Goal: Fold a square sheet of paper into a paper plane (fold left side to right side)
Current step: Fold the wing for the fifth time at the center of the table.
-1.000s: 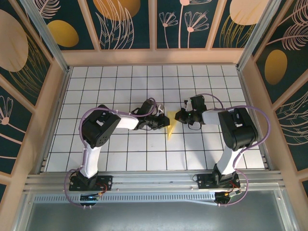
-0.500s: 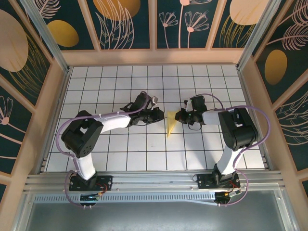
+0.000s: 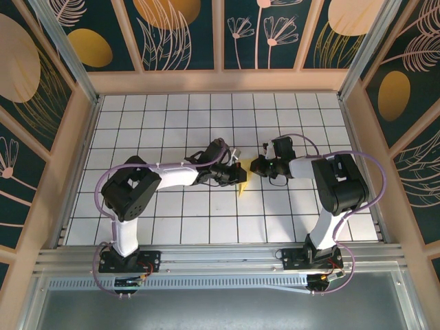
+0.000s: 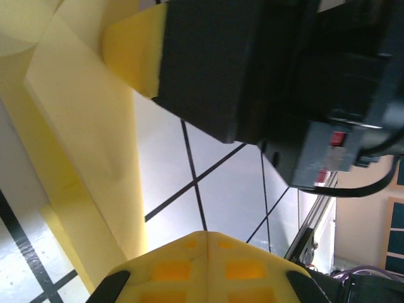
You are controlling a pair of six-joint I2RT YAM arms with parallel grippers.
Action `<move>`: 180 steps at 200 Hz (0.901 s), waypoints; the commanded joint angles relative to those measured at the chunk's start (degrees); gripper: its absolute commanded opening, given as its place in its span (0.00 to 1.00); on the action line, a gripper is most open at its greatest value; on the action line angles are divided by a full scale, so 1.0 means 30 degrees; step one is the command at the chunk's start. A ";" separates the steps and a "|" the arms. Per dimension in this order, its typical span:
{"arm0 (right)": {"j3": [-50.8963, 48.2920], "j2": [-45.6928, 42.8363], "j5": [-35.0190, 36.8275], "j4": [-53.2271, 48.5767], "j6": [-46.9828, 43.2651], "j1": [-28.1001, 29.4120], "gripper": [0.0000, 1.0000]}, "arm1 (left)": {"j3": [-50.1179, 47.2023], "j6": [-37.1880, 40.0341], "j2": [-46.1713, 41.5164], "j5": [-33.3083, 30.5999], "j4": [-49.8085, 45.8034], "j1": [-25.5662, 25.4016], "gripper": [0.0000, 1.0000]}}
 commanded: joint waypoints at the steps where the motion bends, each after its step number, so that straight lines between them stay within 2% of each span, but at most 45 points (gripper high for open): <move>1: -0.0738 0.0637 0.1137 -0.1963 -0.0343 -0.0099 0.00 | 0.0282 -0.0206 0.0436 0.0457 0.0137 0.0029 0.06; 180: -0.0592 0.0706 0.1254 -0.2241 -0.0402 -0.0074 0.00 | -0.0995 -0.0642 0.1842 0.0051 0.0962 -0.0339 0.05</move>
